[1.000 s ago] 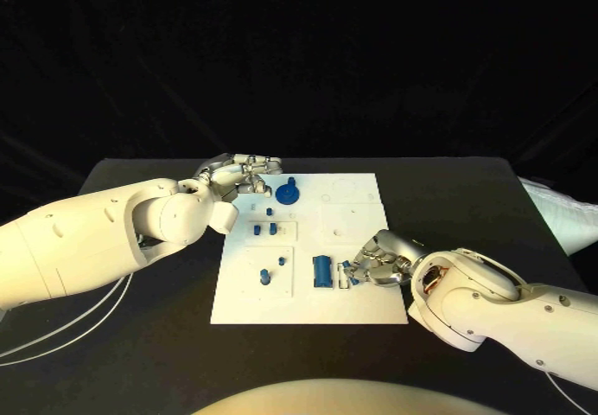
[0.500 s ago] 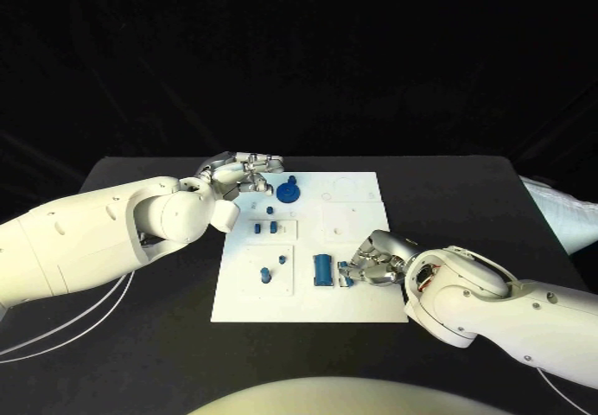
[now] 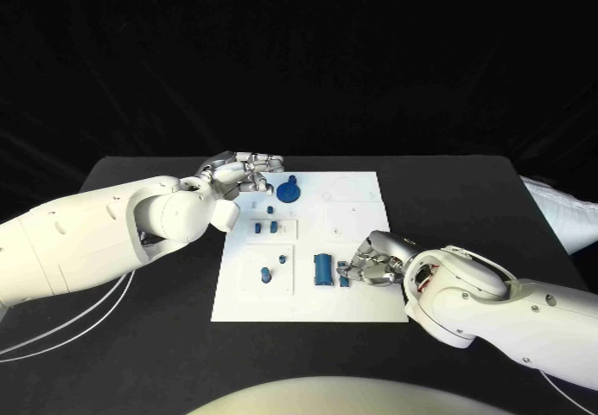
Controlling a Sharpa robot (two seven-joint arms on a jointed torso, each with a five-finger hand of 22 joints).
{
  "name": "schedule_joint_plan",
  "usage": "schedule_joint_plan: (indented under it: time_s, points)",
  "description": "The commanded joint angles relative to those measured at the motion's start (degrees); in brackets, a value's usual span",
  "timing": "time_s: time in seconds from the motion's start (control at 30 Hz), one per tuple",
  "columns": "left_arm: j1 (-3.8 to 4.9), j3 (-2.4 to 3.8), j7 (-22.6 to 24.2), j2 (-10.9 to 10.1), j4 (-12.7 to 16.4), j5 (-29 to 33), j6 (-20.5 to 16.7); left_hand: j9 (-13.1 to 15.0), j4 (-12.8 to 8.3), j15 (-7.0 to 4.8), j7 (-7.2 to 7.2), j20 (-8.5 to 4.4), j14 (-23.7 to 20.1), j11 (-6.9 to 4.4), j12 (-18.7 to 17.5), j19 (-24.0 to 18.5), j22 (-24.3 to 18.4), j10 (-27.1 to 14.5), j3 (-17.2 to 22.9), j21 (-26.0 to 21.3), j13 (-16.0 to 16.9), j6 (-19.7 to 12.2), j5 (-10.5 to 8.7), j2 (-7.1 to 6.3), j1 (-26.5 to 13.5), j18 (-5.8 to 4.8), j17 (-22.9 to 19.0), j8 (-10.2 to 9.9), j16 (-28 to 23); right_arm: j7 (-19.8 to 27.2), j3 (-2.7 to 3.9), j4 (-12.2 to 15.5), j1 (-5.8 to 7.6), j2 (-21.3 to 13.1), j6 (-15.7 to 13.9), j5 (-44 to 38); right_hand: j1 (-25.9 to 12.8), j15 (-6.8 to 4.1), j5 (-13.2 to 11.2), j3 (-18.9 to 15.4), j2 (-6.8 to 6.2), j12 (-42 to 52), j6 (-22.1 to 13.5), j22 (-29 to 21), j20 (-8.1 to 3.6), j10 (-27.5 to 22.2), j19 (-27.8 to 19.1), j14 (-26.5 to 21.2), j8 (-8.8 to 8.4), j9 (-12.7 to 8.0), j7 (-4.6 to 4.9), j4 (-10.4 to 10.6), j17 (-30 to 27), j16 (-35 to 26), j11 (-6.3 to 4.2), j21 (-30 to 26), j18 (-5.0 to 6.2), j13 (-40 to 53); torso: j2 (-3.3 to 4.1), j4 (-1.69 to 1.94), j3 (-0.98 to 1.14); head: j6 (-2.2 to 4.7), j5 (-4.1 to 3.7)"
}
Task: Assemble the parts on the task board
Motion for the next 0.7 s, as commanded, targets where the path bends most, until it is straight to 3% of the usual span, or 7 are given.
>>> schedule_joint_plan:
  time_s: [0.03, 0.17, 0.37, 0.7]
  points:
    - [0.03, 0.05, 0.2, 0.1, 0.1, -0.2, 1.1, 0.0, 0.0, -0.05, -0.29, 0.17, -0.5, -0.16, 0.3, 0.0, -0.1, -0.4, -0.1, -0.3, -0.1, -0.1, 0.37, 0.36, -0.1, 0.65, -0.1, 0.3, -0.1, 0.0, -0.02, 0.1, -0.08, 0.1, 0.8, -1.7, -1.1, -0.38, -1.2, -1.3, 0.13, 0.2, 0.5, 0.1, -0.08, 0.4, 0.4, 4.5, 0.23, 0.1, 0.0, 0.3, 6.8, 0.2, -0.09, 0.2, -0.34, 0.1, 0.03, -0.03, 0.0, 0.03, -0.01]
    - [0.03, 0.05, 0.1, 0.1, 0.1, -0.2, 1.2, 0.0, 0.0, -0.05, -0.29, 0.17, -0.5, -0.16, 0.3, 0.0, -0.1, -0.4, -0.1, -0.3, -0.1, -0.1, 0.37, 0.36, -0.1, 0.65, -0.1, 0.3, -0.1, 0.3, -0.02, 0.2, -0.08, 0.1, 0.7, -2.0, -3.2, -0.4, -5.9, -4.4, 0.58, 0.1, 0.4, 0.1, -0.11, 0.4, 0.4, 4.5, 0.29, 0.4, -0.05, 0.3, 6.8, 0.2, -0.11, 0.2, -0.34, 0.3, 0.01, -0.04, -0.01, -0.02, -0.04]
    - [0.03, 0.05, 0.0, 0.1, 0.1, -0.2, 1.2, 0.0, 0.0, -0.05, -0.29, 0.17, -0.5, -0.16, 0.3, 0.0, -0.1, -0.4, -0.1, -0.3, -0.1, -0.1, 0.37, 0.36, -0.1, 0.65, -0.1, 0.3, -0.1, 1.2, -0.02, 0.8, -0.12, -0.5, 0.9, -2.2, -3.5, -0.41, -6.6, -5.4, 0.76, 0.1, 0.3, 0.1, -0.11, 0.4, 0.4, 4.5, 0.31, 0.6, -0.06, 0.3, 6.9, 0.2, -0.11, 0.1, -0.34, 0.4, 0.01, -0.01, 0.02, -0.02, -0.02]
    - [0.03, 0.05, 0.0, -0.1, 0.1, -0.2, 1.3, 0.0, 0.0, -0.05, -0.29, 0.17, -0.5, -0.16, 0.3, 0.0, -0.1, -0.4, -0.1, -0.3, -0.1, -0.1, 0.37, 0.36, -0.1, 0.65, -0.1, 0.3, -0.1, 2.9, -0.02, 1.4, -0.24, -2.4, 2.9, -2.5, 3.7, -0.38, -10.4, -7.2, 1.04, -0.5, -0.1, 0.0, -0.1, 0.1, 0.3, 4.4, 0.37, 1.1, 0.05, -3.3, 6.7, 0.0, -0.04, 0.0, -0.3, 0.4, -0.01, -0.09, 0.03, 0.02, 0.09]
